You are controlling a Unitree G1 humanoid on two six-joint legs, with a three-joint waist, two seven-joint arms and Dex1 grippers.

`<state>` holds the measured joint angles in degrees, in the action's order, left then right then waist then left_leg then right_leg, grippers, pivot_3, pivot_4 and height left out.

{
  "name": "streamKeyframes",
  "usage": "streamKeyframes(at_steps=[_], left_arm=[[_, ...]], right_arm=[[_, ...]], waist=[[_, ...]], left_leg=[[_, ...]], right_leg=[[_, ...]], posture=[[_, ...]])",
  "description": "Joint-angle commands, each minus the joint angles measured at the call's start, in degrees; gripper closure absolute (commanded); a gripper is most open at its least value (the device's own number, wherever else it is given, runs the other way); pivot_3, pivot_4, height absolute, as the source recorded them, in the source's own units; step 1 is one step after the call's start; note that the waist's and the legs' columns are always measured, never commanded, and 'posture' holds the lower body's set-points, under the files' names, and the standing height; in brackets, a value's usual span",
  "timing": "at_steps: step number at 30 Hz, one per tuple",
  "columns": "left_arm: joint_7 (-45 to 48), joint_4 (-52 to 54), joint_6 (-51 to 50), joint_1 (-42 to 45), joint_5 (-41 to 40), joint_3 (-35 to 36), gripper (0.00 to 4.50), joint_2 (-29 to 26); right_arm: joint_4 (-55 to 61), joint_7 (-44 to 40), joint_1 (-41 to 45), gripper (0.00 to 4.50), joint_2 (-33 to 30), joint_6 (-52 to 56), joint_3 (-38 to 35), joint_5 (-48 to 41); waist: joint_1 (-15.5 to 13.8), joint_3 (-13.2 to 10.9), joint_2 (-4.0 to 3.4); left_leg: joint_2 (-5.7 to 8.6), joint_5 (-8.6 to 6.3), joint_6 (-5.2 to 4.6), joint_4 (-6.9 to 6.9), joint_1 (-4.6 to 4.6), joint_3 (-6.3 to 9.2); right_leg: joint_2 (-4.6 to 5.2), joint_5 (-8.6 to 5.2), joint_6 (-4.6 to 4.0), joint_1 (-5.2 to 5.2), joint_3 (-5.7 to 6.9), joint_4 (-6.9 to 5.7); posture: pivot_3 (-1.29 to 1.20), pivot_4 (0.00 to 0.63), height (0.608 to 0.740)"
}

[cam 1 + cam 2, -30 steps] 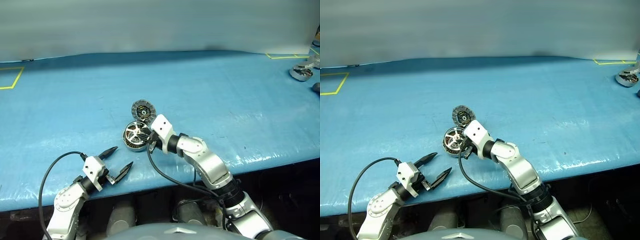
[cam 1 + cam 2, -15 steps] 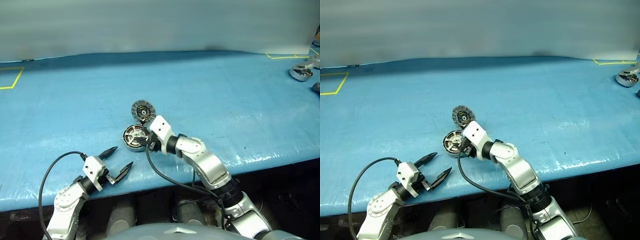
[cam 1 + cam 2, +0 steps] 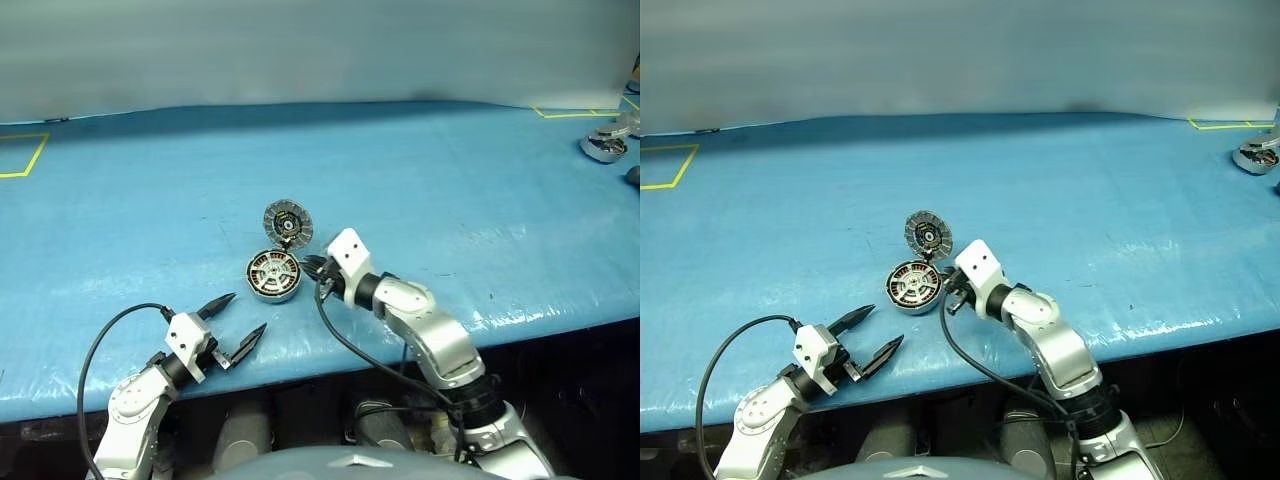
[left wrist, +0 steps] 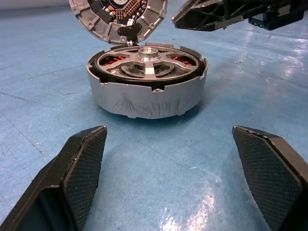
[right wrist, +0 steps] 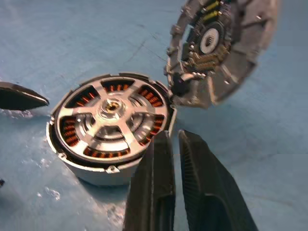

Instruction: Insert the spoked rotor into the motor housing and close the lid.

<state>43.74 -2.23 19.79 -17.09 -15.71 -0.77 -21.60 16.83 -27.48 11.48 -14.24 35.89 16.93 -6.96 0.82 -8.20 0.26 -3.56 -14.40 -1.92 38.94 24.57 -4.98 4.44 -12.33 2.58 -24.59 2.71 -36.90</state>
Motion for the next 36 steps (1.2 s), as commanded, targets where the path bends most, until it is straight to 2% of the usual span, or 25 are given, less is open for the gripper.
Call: streamKeyframes(at_steps=[1,5,10,15,24,32,36], left_arm=[[-0.21,-0.59,0.89,-0.19,0.7,-0.3,0.05,0.46],[-0.29,-1.07,0.79,0.74,0.82,-0.46,0.05,0.71],[-0.09,-1.12,0.74,0.95,0.88,-0.4,0.05,0.72],[0.03,-0.74,0.39,0.49,0.77,0.1,0.05,0.11],[-0.73,0.28,0.16,-0.1,0.85,0.36,0.05,0.07],[-1.35,0.6,0.22,-0.68,0.89,0.37,0.05,0.05],[-1.5,0.74,0.29,-0.93,0.89,0.39,0.05,0.05]], right_arm=[[2.64,1.99,-0.44,4.45,-1.25,1.7,-2.81,0.52],[2.91,1.2,0.79,4.45,-1.47,1.68,-0.56,0.63],[1.37,2.34,2.91,4.45,1.86,1.3,1.32,1.13],[1.05,0.04,4.08,4.45,4.38,-0.31,3.89,-0.21],[-7.55,-0.8,6.58,4.45,8.32,-3.62,8.66,1.56],[-15.84,-1.53,7.37,4.45,9.03,-2.87,10.46,3.33],[-15.43,-1.6,6.63,4.45,8.45,-3.43,10.33,3.48]], waist=[[0.02,0.0,-0.01],[0.02,-0.01,-0.01],[0.01,0.0,0.0],[-0.04,0.0,0.01],[0.38,0.0,0.0],[0.56,0.03,-0.01],[0.74,0.24,-0.04]], left_leg=[[0.0,0.0,0.0,0.0,0.0,0.0],[-0.01,0.0,0.0,0.01,-0.02,0.01],[-0.01,0.0,0.0,0.01,-0.01,0.02],[0.0,0.0,-0.01,0.0,0.01,0.02],[-0.03,0.01,0.01,0.01,-0.03,0.04],[-0.04,0.01,0.01,0.01,-0.13,0.02],[-0.07,0.01,0.01,0.0,-0.2,0.0]], right_leg=[[0.0,0.0,0.0,0.0,0.0,-0.01],[-0.03,0.0,0.0,-0.01,0.01,-0.02],[-0.04,0.0,0.0,0.0,0.01,-0.02],[-0.01,0.0,0.0,0.01,0.0,0.01],[-0.04,0.0,-0.01,0.02,0.03,-0.02],[-0.07,0.01,-0.02,0.07,0.02,-0.04],[-0.06,0.01,-0.03,0.12,0.01,-0.04]], posture=[[0.0,0.15,0.74],[0.0,0.15,0.74],[0.0,0.15,0.74],[0.0,0.15,0.74],[0.0,0.15,0.74],[0.0,0.15,0.74],[0.0,0.15,0.74]])
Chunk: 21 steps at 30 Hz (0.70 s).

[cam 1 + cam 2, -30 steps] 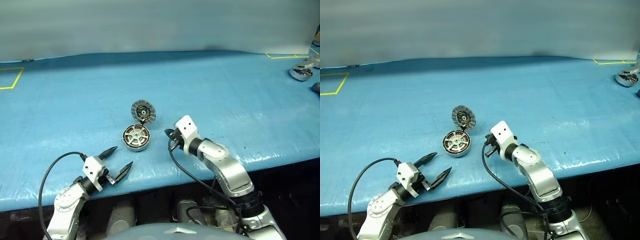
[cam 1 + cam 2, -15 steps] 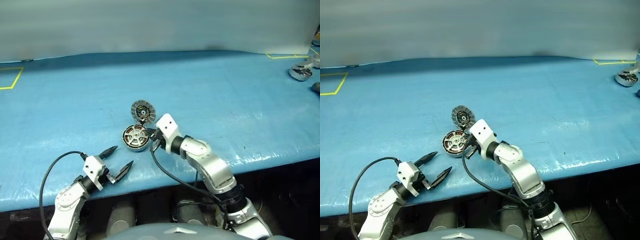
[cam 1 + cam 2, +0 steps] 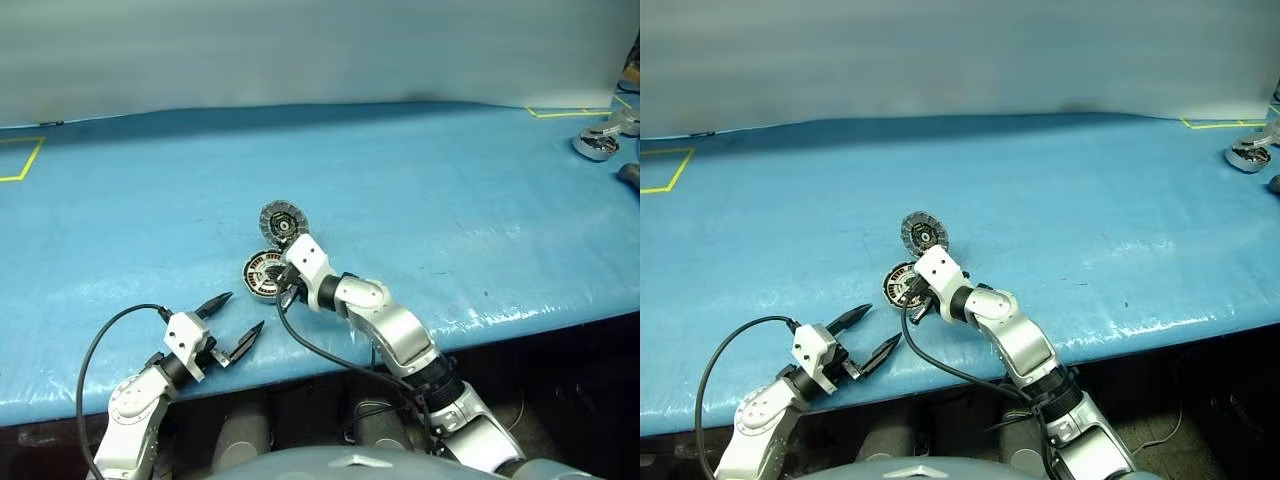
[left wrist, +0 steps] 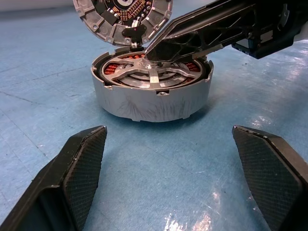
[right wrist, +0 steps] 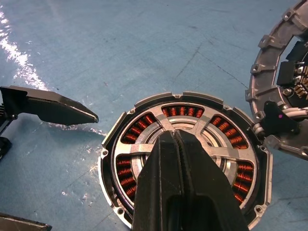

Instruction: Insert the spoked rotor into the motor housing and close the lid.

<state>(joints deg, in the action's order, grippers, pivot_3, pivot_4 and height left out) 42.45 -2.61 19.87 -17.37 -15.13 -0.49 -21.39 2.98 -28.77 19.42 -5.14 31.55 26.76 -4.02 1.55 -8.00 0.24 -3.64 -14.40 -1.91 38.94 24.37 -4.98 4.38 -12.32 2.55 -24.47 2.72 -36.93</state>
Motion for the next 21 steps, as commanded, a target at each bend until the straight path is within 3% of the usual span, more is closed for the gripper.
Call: streamKeyframes(at_steps=[1,6,11,16,21], left_arm=[[-0.19,1.14,0.21,-0.71,0.3,0.12,0.05,-0.17],[0.12,0.85,0.18,-0.35,0.29,0.17,0.05,-0.37],[0.33,0.08,0.25,0.64,0.45,0.07,0.05,-0.38],[0.45,-0.99,0.43,2.04,0.71,-0.27,0.05,0.05],[0.53,-1.35,0.16,2.89,0.15,0.0,0.05,0.18]], right_arm=[[-0.39,-0.53,-1.51,4.45,-0.57,0.51,-0.3,-0.16],[12.7,-2.44,-3.01,4.45,-0.14,0.79,-6.14,-7.29],[18.12,0.26,-4.14,4.45,-4.42,3.58,-9.89,-5.98],[8.45,7.15,-2.25,4.45,-9.06,3.09,-9.71,2.64],[-3.48,8.2,2.7,4.45,-6.31,-0.9,-11.72,2.37]], waist=[[0.0,0.06,-0.02],[-0.16,0.05,-0.05],[-0.34,0.04,-0.06],[-0.42,0.04,-0.06],[-0.09,0.03,-0.08]], left_leg=[[-0.05,0.0,0.0,0.0,-0.01,0.0],[-0.2,-0.01,0.01,-0.01,0.15,0.02],[-0.12,-0.01,0.01,-0.01,0.19,0.04],[0.02,-0.01,0.01,0.0,0.19,0.02],[0.06,0.0,0.0,-0.02,0.24,-0.05]], right_leg=[[0.0,0.0,0.0,0.0,0.0,0.0],[0.04,0.01,-0.02,-0.09,0.0,0.02],[0.04,0.01,-0.01,-0.12,0.05,0.04],[0.08,0.01,-0.01,-0.12,0.04,0.04],[-0.01,0.02,-0.03,-0.05,-0.04,0.01]], posture=[[0.0,0.15,0.74],[0.0,0.15,0.74],[0.0,0.15,0.74],[0.0,0.15,0.74],[0.0,0.15,0.74]])
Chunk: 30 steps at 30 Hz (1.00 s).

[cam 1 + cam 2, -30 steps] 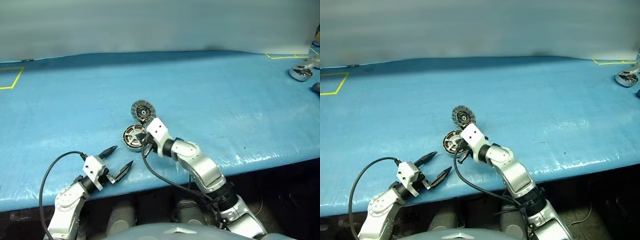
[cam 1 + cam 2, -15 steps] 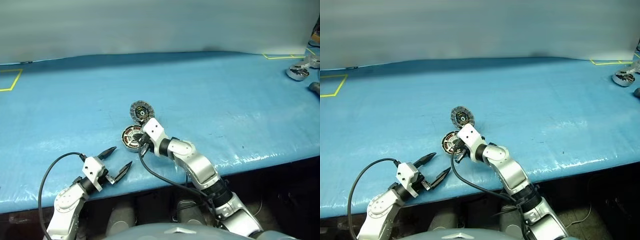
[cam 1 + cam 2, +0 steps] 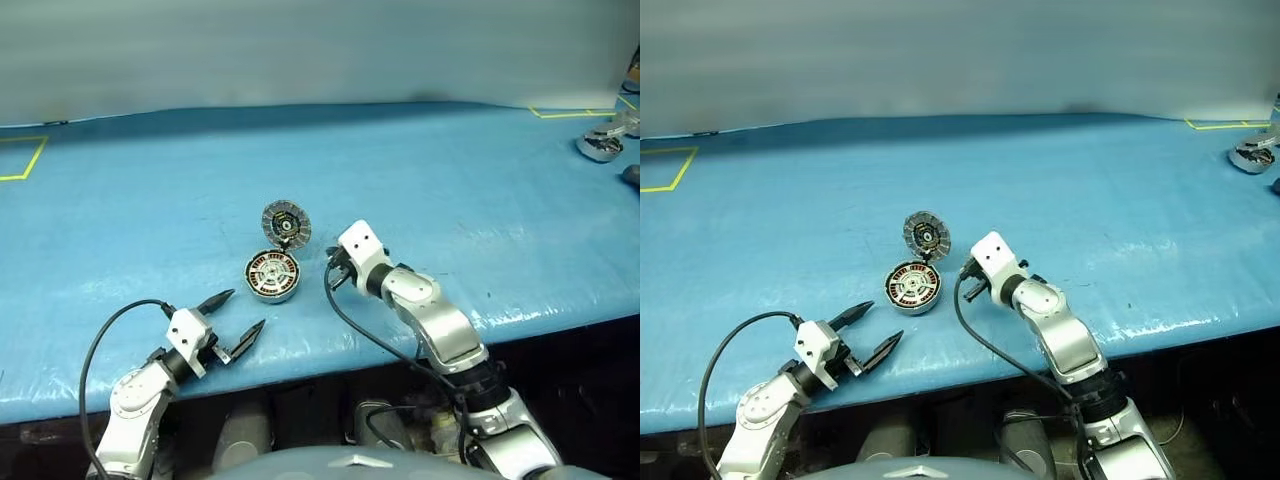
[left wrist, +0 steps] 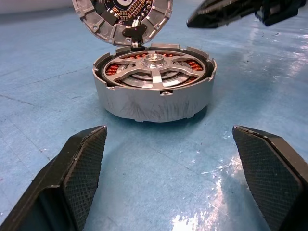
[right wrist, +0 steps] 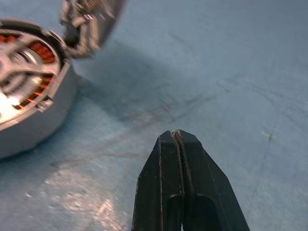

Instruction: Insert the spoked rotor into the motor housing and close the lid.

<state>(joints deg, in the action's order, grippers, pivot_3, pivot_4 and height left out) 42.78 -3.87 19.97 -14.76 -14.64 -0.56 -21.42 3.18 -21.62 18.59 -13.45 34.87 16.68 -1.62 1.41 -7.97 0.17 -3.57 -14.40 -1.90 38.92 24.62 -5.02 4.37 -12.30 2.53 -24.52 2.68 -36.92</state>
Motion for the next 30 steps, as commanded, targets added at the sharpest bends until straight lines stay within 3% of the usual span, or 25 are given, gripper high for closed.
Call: streamKeyframes(at_steps=[1,7,14,17,24,30], left_arm=[[0.21,-0.12,0.15,0.33,-0.42,0.18,0.05,0.18],[0.13,0.52,1.66,-0.34,-1.41,1.14,0.05,0.71],[-0.32,0.85,2.14,-1.33,-1.75,2.14,0.05,0.31],[-0.75,0.64,2.2,-1.67,-1.86,3.18,0.05,0.12],[-1.55,0.11,2.2,-1.47,-3.17,7.99,0.05,-1.43],[-0.81,0.46,1.13,-1.94,-3.53,9.01,0.05,-1.95]], right_arm=[[-6.73,1.62,5.02,4.45,3.18,-6.13,-2.7,-0.35],[-18.01,-1.74,13.74,4.45,9.4,-15.66,-9.49,-6.88],[-14.99,-11.29,15.96,4.45,11.98,-11.08,-10.95,-15.66],[-9.41,-14.27,13.88,4.45,11.71,-5.49,-9.5,-19.44],[3.15,-17.34,3.64,4.45,6.99,-2.94,1.24,-16.71],[1.17,-14.7,-1.15,4.45,6.89,-5.81,6.26,-12.14]], waist=[[0.18,-0.01,-0.01],[0.2,-0.02,-0.03],[0.2,-0.02,-0.04],[0.16,-0.03,-0.05],[0.14,-0.02,-0.04],[0.17,-0.02,-0.02]], left_leg=[[0.0,0.0,0.0,-0.01,0.07,-0.01],[0.0,0.02,0.01,-0.02,0.06,-0.02],[-0.02,0.01,0.01,-0.09,0.05,-0.02],[-0.02,0.01,0.01,-0.1,0.07,-0.03],[-0.03,0.01,0.02,-0.1,0.06,-0.03],[-0.02,0.01,0.03,-0.05,-0.01,-0.06]], right_leg=[[-0.03,0.01,-0.01,0.0,-0.04,-0.04],[-0.1,0.11,0.16,0.02,-0.12,-0.02],[-0.1,0.18,0.25,0.02,-0.13,-0.02],[-0.1,0.17,0.24,0.01,-0.13,-0.02],[-0.07,0.02,-0.02,0.0,-0.11,-0.02],[-0.01,0.03,0.01,-0.05,-0.09,0.0]], posture=[[0.0,0.15,0.74],[0.0,0.15,0.74],[0.0,0.15,0.74],[0.0,0.15,0.74],[0.0,0.15,0.74],[0.0,0.15,0.74]])
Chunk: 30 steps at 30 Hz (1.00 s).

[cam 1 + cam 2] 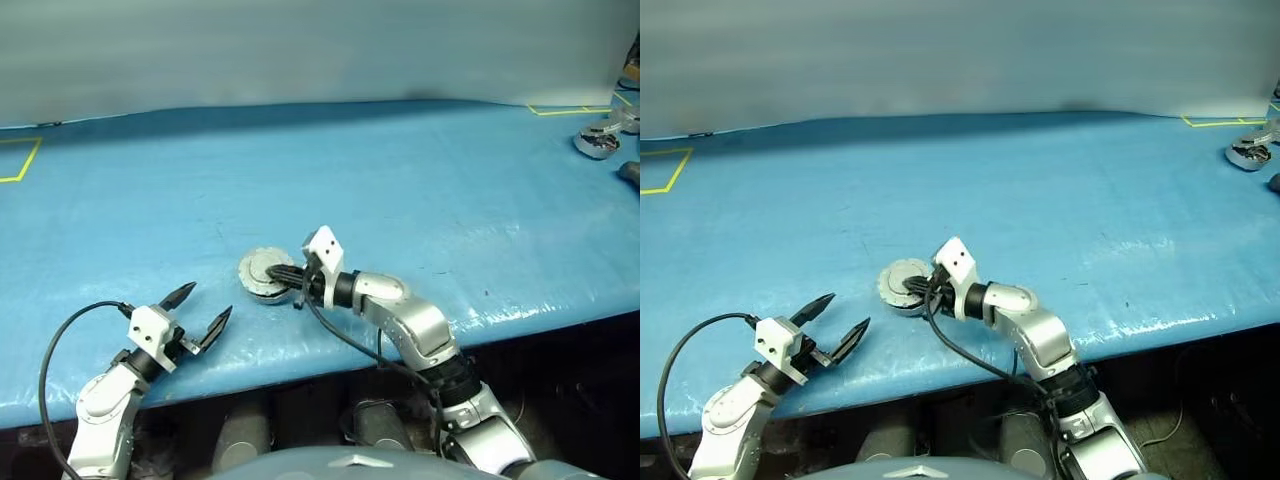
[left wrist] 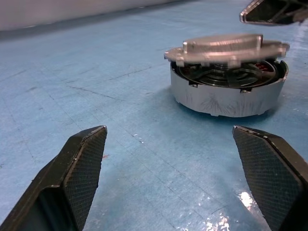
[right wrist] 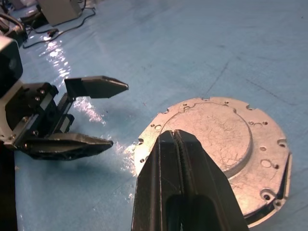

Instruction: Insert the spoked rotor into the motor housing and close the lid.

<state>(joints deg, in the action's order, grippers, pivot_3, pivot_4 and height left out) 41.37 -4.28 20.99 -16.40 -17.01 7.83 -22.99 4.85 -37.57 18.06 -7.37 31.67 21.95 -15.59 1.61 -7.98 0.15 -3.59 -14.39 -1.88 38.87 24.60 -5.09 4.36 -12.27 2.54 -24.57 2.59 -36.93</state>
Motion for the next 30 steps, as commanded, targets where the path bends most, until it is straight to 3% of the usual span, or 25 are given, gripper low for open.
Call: streamKeyframes(at_steps=[1,7,9,12,24,30], left_arm=[[0.7,0.95,-0.11,-0.29,-1.13,0.57,0.05,-0.38],[1.53,1.34,-1.03,0.1,-0.72,-0.6,0.05,0.16],[1.65,1.3,-1.03,0.36,-0.43,-1.15,0.05,0.57],[1.63,1.21,-0.94,0.52,-0.22,-1.81,0.05,0.91],[1.96,0.83,-0.64,1.45,-0.08,-3.32,0.05,1.74],[2.15,0.85,-0.74,1.37,0.08,-4.37,0.05,1.97]], right_arm=[[-1.87,2.04,-1.07,4.45,1.53,-3.65,0.95,2.35],[-8.47,5.59,-1.98,4.45,3.13,-11.74,0.89,7.1],[-7.21,4.08,-2.25,4.45,3.92,-11.66,-0.97,4.21],[-4.39,2.92,-1.85,3.88,4.31,-12.19,-2.13,2.35],[-7.2,2.41,1.1,0.03,5.74,-13.16,-0.98,3.98],[-13.29,4.24,3.0,0.03,5.89,-17.44,0.62,9.46]], waist=[[-0.05,0.0,0.0],[-0.05,0.02,0.04],[-0.09,0.03,0.04],[-0.21,0.03,0.05],[-0.15,0.02,0.04],[-0.12,0.02,0.04]], left_leg=[[0.0,0.0,0.0,0.01,-0.07,0.02],[-0.02,0.0,0.01,0.02,-0.17,0.04],[-0.02,0.0,0.01,0.03,-0.18,0.04],[-0.03,0.0,0.01,0.04,-0.17,0.05],[-0.01,0.0,0.01,0.02,-0.08,0.05],[0.0,0.0,0.01,0.02,-0.08,0.04]], right_leg=[[0.0,0.0,0.0,-0.04,0.03,0.01],[0.0,-0.01,0.0,0.01,0.06,0.02],[0.0,0.0,0.01,0.03,0.05,0.02],[0.0,0.0,0.0,0.02,0.05,0.02],[-0.01,0.0,0.0,-0.01,0.05,0.01],[-0.01,0.0,0.0,-0.01,0.05,0.01]], posture=[[0.0,0.15,0.74],[0.0,0.15,0.74],[0.0,0.15,0.74],[0.0,0.15,0.74],[0.0,0.15,0.74],[0.0,0.15,0.74]])
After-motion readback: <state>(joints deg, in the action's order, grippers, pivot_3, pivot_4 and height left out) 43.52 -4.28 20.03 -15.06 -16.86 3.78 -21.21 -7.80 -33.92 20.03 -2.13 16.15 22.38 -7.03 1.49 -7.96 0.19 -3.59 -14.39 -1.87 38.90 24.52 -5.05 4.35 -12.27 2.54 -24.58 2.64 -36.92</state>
